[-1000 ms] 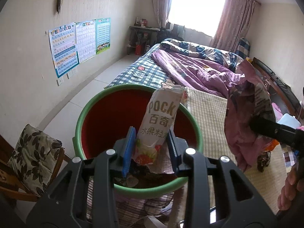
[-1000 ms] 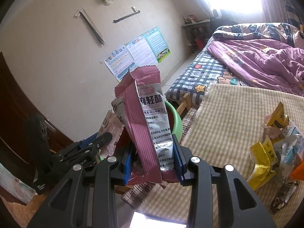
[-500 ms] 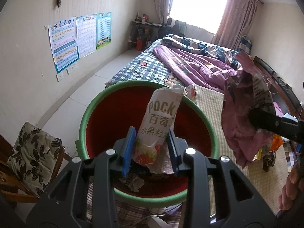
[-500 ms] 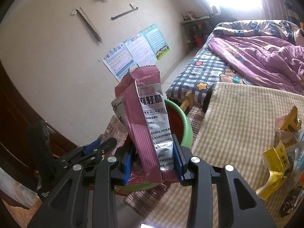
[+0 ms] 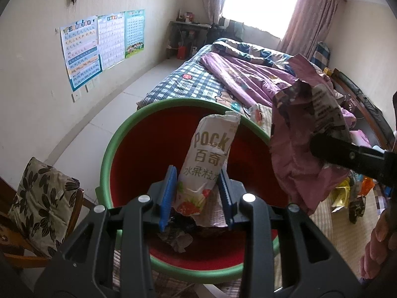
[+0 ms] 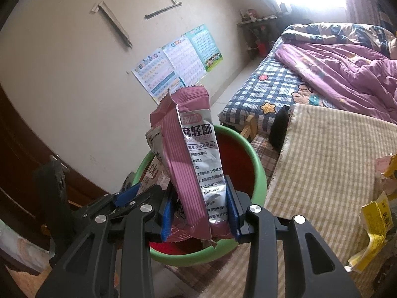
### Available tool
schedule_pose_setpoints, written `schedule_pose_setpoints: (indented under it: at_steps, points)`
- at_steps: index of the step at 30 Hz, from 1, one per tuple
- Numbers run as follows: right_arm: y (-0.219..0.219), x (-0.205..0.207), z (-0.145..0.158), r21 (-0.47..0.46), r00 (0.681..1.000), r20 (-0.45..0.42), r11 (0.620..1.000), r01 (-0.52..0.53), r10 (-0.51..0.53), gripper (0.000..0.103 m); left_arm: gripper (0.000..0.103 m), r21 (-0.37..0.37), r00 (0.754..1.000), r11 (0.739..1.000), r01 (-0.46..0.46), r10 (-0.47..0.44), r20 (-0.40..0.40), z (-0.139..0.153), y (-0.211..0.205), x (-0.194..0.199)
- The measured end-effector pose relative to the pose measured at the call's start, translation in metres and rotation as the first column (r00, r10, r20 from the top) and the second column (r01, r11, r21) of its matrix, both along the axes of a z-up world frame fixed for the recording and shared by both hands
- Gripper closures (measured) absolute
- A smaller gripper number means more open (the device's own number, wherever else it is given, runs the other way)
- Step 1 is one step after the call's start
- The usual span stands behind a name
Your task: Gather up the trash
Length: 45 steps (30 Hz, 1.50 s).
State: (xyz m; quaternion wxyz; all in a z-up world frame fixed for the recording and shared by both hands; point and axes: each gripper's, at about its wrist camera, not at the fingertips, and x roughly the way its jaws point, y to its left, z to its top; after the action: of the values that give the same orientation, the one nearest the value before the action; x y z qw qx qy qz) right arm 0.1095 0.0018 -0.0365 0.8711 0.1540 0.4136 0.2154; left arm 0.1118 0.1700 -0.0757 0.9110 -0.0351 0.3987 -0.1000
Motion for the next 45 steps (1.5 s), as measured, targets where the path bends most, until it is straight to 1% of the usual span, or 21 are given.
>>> schedule_pose_setpoints:
  at_steps: [6,9,10,14,15,17,28,31,36,40,45]
  points:
    - [0.006,0.006,-0.007,-0.014,1.0,-0.015,1.0,-0.01,0.01,0.067,0.07,0.001,1.0,1.0,-0.008,0.008,-0.017,-0.004,0.001,0.004]
    - [0.007,0.008,-0.007,-0.016,1.0,-0.014,1.0,-0.007,0.007,0.066,0.07,0.004,1.0,1.0,-0.015,0.015,-0.013,-0.003,0.001,0.006]
    - [0.007,0.008,-0.007,-0.014,1.0,-0.014,1.0,-0.006,0.006,0.065,0.068,0.004,1.0,1.0,-0.015,0.015,-0.012,-0.002,0.0,0.006]
    - [0.007,0.008,-0.006,-0.011,1.0,-0.008,1.0,-0.001,0.001,0.054,0.054,0.01,1.0,1.0,-0.019,0.02,-0.002,-0.002,0.002,0.006]
    - [0.007,0.008,-0.005,-0.01,1.0,-0.004,1.0,0.001,-0.001,0.053,0.053,0.01,1.0,1.0,-0.021,0.021,0.001,-0.002,0.002,0.006]
    - [0.006,0.008,-0.004,-0.01,1.0,-0.001,1.0,0.003,-0.003,0.05,0.047,0.013,1.0,1.0,-0.027,0.027,0.005,-0.001,0.002,0.006]
    - [-0.003,-0.005,0.005,0.002,1.0,0.024,1.0,0.007,-0.007,0.048,0.046,0.013,0.999,0.999,-0.047,0.047,0.019,0.006,0.002,-0.002]
    - [-0.008,-0.012,0.008,0.0,0.999,0.037,1.0,0.009,-0.009,0.044,0.046,0.011,0.999,0.999,-0.047,0.047,0.027,0.011,-0.003,-0.008]
    - [-0.026,-0.029,0.013,0.002,0.998,0.057,1.0,0.026,-0.026,0.044,0.046,0.013,0.999,1.0,-0.025,0.024,0.048,0.029,-0.02,-0.022]
    - [-0.048,-0.043,0.015,-0.007,0.996,0.063,0.998,0.059,-0.058,0.043,0.045,0.022,0.995,1.0,0.001,-0.004,0.101,0.061,-0.042,-0.038]
    - [-0.081,-0.063,0.015,-0.019,0.992,0.047,0.993,0.116,-0.114,0.043,0.045,0.038,0.984,0.999,0.034,-0.04,0.171,0.097,-0.072,-0.06]
